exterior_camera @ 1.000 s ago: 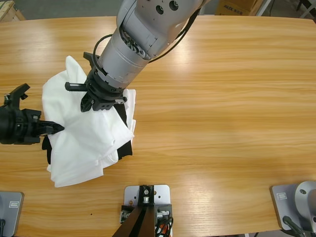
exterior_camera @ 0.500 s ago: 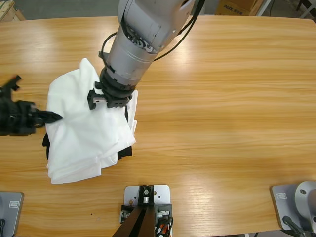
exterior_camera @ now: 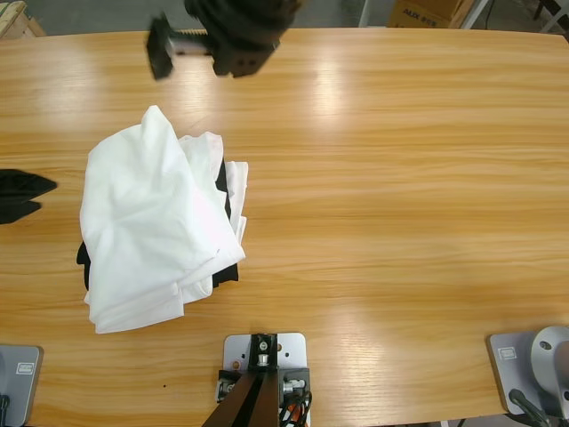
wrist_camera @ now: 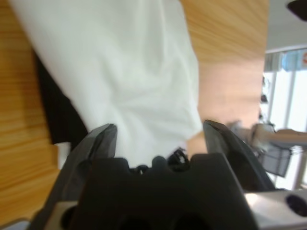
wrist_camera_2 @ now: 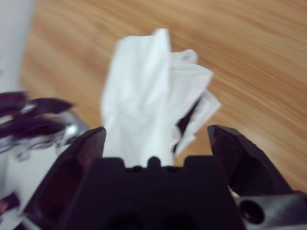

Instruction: Fold clothes

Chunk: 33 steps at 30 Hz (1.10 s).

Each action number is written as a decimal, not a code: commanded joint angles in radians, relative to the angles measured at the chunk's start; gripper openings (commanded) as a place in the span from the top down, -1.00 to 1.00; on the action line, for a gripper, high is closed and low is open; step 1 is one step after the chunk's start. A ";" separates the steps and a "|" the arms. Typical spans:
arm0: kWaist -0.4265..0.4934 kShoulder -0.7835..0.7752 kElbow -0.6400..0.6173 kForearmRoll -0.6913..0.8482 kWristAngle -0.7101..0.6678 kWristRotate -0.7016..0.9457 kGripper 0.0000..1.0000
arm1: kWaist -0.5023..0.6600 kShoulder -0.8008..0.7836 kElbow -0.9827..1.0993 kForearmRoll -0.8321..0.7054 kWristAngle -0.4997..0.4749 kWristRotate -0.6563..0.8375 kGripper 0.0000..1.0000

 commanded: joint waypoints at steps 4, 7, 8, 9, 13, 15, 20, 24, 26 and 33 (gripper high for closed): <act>0.032 0.446 -0.148 -0.152 -0.015 0.361 1.00 | 0.004 -0.075 0.554 -0.593 0.358 -0.005 1.00; 0.061 0.484 -0.153 -0.190 -0.009 0.363 1.00 | 0.014 -0.026 0.662 -0.784 0.436 0.004 1.00; 0.066 0.491 -0.153 -0.192 -0.006 0.363 1.00 | 0.020 -0.010 0.687 -0.836 0.455 0.005 1.00; 0.070 0.496 -0.151 -0.193 -0.002 0.361 1.00 | 0.027 0.008 0.712 -0.888 0.475 0.005 1.00; 0.067 0.511 -0.135 -0.221 -0.005 0.351 1.00 | 0.037 0.090 0.766 -1.006 0.528 0.004 1.00; 0.057 0.521 -0.129 -0.233 -0.005 0.351 1.00 | 0.037 0.119 0.776 -1.025 0.534 0.000 1.00; 0.040 0.555 -0.106 -0.268 -0.012 0.339 1.00 | 0.037 0.136 0.843 -1.047 0.538 0.000 1.00; 0.039 0.599 -0.106 -0.306 -0.011 0.328 1.00 | 0.037 0.148 0.892 -1.060 0.526 -0.002 1.00; 0.039 0.615 -0.110 -0.324 -0.011 0.325 1.00 | 0.037 0.161 0.908 -1.072 0.514 -0.002 1.00; 0.048 0.664 -0.109 -0.345 -0.009 0.324 1.00 | 0.037 0.211 0.918 -1.090 0.485 -0.005 1.00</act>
